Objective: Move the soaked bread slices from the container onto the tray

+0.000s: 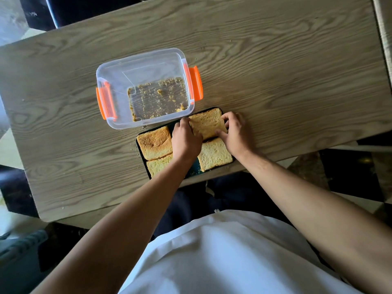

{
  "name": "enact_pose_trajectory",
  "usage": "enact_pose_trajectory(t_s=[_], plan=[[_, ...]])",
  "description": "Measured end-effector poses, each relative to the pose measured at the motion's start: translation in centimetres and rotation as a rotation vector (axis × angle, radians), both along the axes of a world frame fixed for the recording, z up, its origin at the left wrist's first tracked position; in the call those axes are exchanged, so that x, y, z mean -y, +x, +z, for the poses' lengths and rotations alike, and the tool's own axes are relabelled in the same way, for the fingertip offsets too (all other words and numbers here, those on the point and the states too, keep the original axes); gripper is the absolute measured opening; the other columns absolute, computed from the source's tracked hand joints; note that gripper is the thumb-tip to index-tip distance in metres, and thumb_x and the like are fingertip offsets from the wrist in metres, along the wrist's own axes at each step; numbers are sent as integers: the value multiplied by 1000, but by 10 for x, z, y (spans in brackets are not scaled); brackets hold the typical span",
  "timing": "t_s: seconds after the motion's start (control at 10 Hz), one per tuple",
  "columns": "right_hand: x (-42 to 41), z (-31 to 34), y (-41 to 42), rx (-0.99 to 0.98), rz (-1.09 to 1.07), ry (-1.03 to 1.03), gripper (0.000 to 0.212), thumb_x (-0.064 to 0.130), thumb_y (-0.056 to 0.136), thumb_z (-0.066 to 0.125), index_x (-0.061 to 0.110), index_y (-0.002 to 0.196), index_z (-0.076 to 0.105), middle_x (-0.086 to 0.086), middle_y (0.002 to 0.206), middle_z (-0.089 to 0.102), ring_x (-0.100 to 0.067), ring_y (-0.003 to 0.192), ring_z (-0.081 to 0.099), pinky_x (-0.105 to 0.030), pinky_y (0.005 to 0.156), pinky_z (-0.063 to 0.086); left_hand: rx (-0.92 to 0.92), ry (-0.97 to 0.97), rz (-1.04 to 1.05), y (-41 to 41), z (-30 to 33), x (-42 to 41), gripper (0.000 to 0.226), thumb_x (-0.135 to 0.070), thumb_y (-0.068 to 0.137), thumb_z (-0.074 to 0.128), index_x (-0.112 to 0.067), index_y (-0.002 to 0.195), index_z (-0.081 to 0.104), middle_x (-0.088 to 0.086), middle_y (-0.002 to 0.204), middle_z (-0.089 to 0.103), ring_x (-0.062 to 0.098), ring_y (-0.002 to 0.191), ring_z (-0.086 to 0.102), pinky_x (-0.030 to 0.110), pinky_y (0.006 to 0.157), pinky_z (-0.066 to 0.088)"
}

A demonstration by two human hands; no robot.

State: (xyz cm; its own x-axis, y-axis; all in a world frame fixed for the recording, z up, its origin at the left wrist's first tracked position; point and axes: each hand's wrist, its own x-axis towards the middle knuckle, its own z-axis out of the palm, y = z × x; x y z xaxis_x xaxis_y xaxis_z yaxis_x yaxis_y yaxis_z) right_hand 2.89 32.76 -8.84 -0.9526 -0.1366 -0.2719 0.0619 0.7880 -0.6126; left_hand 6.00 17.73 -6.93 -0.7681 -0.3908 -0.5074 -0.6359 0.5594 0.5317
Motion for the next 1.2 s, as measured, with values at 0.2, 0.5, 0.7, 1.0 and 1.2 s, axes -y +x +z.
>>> enact_pose_trajectory(t_s=[0.2,0.5,0.7,1.0,1.2], plan=[[-20,9,23,7,20,36,47,27,79,81,10,117,59,-6,100,58,-14,82,49,-24,65,35,54,-33,7,36,3,3,45,-21,86,70,-6,125,54,15,114,62,29,99,59,32,79,43],[-37,-1,43,237,-90,82,55,40,80,77,16,124,53,5,93,54,-16,82,52,-30,66,37,170,128,133,60,6,-19,31,-22,87,69,-13,116,60,2,100,70,19,87,64,30,71,49],[-40,-6,41,272,-96,40,44,37,81,77,17,115,59,4,93,58,-18,84,58,-29,67,40,139,119,146,59,6,-26,31,-24,87,69,-13,115,60,-5,88,64,12,75,58,21,55,39],[-40,-2,38,261,-86,17,41,35,81,77,17,114,59,1,96,61,-22,87,63,-36,71,51,166,133,144,57,4,-23,34,-24,82,69,-14,113,61,-1,96,70,13,76,62,22,54,41],[-36,8,44,49,23,48,55,31,83,76,13,129,53,-10,123,59,-28,111,57,-39,86,51,73,7,-1,61,8,-22,40,-24,85,67,-10,122,57,8,109,67,21,88,61,27,64,44]])
